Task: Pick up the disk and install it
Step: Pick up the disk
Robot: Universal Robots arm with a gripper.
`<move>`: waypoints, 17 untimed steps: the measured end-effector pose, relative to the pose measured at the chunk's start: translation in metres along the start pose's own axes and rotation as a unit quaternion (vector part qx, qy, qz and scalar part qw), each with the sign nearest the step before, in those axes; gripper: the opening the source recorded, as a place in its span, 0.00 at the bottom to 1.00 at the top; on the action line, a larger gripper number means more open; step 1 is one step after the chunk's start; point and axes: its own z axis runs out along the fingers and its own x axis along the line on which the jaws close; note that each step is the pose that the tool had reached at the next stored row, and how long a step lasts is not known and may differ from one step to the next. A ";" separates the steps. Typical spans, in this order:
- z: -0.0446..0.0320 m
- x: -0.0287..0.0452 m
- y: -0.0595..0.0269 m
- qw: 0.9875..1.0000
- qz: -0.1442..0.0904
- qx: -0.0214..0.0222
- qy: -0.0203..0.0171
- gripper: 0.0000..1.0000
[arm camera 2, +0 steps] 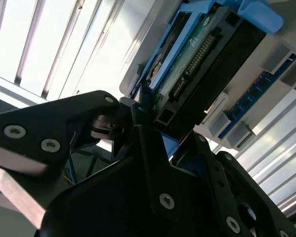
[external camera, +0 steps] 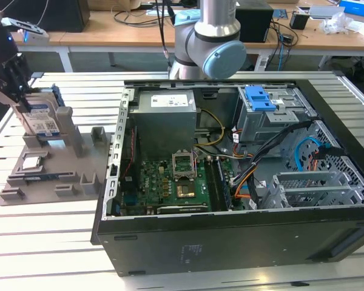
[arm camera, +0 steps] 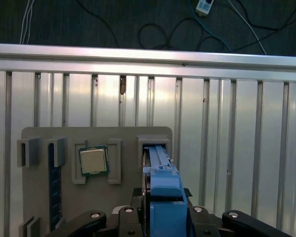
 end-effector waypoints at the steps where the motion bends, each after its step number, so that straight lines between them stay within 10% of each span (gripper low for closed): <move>1: -0.0037 -0.0001 -0.0001 1.000 0.000 0.000 0.000 0.37; 17: -0.0354 -0.0016 -0.0004 1.000 0.000 0.000 0.000 0.37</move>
